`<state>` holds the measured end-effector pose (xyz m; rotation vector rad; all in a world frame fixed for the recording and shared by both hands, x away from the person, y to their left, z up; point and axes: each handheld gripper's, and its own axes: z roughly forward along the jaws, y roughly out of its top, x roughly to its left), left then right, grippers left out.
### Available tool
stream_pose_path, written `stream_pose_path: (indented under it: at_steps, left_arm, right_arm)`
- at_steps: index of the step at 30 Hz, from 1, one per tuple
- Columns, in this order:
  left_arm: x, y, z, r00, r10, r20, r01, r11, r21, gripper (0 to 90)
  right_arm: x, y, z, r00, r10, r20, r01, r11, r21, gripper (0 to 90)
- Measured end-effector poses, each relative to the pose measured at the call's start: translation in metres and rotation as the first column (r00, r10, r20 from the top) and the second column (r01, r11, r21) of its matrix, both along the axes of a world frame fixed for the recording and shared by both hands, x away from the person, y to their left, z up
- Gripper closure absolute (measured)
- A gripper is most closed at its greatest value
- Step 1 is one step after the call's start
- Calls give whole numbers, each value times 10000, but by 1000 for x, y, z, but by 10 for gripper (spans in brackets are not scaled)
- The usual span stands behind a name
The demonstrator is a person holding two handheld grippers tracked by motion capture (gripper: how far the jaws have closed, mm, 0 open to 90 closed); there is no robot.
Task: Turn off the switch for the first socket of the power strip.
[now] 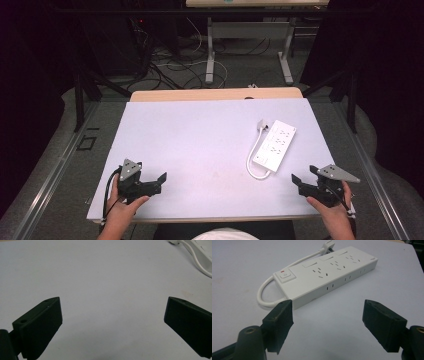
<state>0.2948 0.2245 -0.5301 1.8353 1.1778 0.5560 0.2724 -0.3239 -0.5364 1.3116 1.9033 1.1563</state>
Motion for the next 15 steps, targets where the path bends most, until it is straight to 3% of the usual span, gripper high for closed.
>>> stream_pose_path:
  at_steps: [7,15]
  left_arm:
    - [-2,1,-1,9999,-26,-136,26,10000,-9,25]
    - [-3,2,-1,9997,69,-235,-70,10000,-52,28]
  right_arm:
    - [1,2,3,9990,208,-401,-204,9997,105,264]
    - [2,7,5,9983,366,-449,-363,9993,67,316]
